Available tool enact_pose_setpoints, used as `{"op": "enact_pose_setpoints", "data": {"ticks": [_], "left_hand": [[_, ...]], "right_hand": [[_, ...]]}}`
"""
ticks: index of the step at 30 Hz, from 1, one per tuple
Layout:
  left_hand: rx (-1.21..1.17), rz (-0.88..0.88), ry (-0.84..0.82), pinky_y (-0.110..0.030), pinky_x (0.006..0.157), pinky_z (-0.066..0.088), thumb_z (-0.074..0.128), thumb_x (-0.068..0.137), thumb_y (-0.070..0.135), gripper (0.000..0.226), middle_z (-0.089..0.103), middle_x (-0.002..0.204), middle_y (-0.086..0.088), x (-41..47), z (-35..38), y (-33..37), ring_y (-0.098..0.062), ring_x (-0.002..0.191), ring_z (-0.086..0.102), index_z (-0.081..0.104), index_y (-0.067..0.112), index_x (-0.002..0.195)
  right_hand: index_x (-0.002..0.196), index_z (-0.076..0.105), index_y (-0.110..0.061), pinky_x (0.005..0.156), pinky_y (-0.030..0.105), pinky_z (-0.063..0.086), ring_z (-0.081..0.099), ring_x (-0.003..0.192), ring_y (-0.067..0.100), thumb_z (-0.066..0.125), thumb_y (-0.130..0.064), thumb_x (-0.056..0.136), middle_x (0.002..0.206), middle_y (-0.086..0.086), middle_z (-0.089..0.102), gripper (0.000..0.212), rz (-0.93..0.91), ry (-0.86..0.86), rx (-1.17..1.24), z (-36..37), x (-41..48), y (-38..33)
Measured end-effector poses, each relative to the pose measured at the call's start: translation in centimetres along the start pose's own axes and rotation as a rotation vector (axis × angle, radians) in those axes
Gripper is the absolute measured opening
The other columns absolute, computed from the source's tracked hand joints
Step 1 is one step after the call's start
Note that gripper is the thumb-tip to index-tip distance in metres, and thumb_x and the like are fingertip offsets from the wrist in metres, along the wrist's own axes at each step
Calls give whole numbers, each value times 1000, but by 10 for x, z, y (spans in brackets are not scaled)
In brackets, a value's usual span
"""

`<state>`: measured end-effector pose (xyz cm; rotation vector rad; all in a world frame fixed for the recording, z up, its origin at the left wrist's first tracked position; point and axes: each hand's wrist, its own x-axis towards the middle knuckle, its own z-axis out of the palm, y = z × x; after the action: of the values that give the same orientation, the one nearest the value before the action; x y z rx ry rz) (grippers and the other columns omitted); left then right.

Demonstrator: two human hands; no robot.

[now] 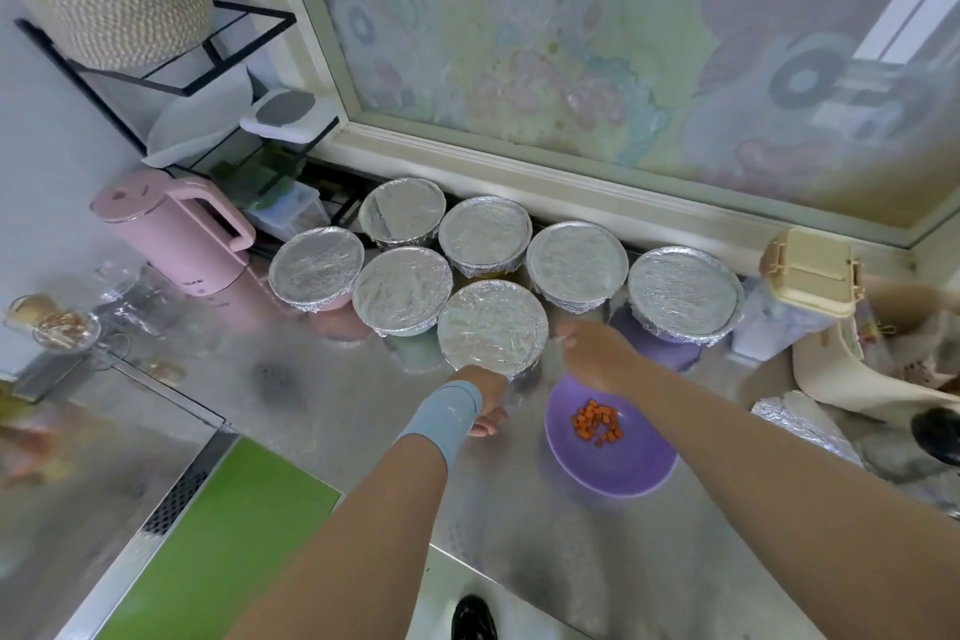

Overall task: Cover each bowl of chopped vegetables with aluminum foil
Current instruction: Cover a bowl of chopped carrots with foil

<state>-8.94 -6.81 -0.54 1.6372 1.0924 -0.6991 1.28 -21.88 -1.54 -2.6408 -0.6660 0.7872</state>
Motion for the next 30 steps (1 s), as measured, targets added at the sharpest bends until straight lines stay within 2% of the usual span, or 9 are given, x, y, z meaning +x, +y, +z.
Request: {"op": "enact_pose_setpoints", "data": {"ticks": [2, 4, 8, 13, 16, 18, 23, 26, 30], "left_hand": [[54, 73, 17, -27, 58, 50, 39, 101, 20, 23, 61, 87, -5, -9, 9, 13, -17, 53, 52, 50, 13, 82], [187, 169, 50, -34, 81, 53, 42, 101, 21, 25, 55, 92, -7, -11, 26, 24, -22, 75, 56, 49, 14, 78], [273, 126, 16, -38, 84, 58, 51, 97, 28, 32, 67, 110, -17, -18, 67, 27, -33, 97, 68, 58, 4, 115], [584, 238, 124, -34, 93, 47, 44, 102, 30, 42, 60, 129, -17, -25, 100, 38, -33, 117, 59, 56, 0, 128], [632, 376, 260, -35, 93, 45, 45, 100, 24, 36, 60, 129, -14, -25, 112, 52, -31, 119, 57, 59, 4, 126], [659, 471, 243, -38, 99, 43, 44, 98, 20, 33, 57, 133, -11, -26, 126, 62, -31, 123, 53, 59, 10, 126], [844, 677, 76, -39, 105, 41, 45, 97, 34, 43, 53, 140, 0, -22, 165, 70, -26, 126, 51, 50, 33, 139], [1054, 661, 148, -40, 101, 40, 43, 97, 38, 34, 59, 129, -1, -13, 175, 62, -27, 122, 52, 58, 35, 127], [1009, 589, 204, -40, 106, 36, 36, 100, 40, 37, 54, 132, -5, -3, 166, 53, -29, 127, 44, 56, 31, 129]], "right_hand": [[121, 62, -18, 55, 16, 37, 60, 96, 20, 40, -1, 92, 113, -4, 59, 41, 1, 17, 37, -15, -12, 10], [128, 61, -25, 51, 11, 38, 59, 89, 14, 39, 1, 92, 107, -14, 56, 49, 24, 26, 113, -28, -26, 25], [140, 51, -15, 99, 27, 41, 49, 129, 24, 43, -8, 97, 145, 6, 50, 44, 75, -112, -54, -31, -42, 59], [145, 43, -8, 91, 16, 41, 39, 139, 21, 39, -3, 99, 153, 4, 40, 47, 28, -185, -134, -33, -59, 93], [128, 51, -18, 106, 23, 31, 34, 141, 17, 37, -2, 96, 155, -1, 36, 38, 0, -125, -158, -38, -64, 122], [137, 50, -21, 110, 26, 30, 33, 142, 17, 37, -1, 96, 155, -3, 35, 48, 45, -102, -166, -42, -69, 144], [149, 37, -35, 95, 26, 45, 40, 137, 18, 49, -2, 90, 153, -7, 37, 69, 57, -197, -240, -35, -77, 178], [148, 33, -41, 98, 30, 42, 37, 135, 21, 57, 0, 84, 148, -7, 41, 80, -58, -246, -409, -19, -74, 182], [129, 56, -41, 103, 36, 32, 35, 132, 25, 58, -9, 89, 139, -1, 45, 52, -213, -157, -639, 2, -63, 176]]}}
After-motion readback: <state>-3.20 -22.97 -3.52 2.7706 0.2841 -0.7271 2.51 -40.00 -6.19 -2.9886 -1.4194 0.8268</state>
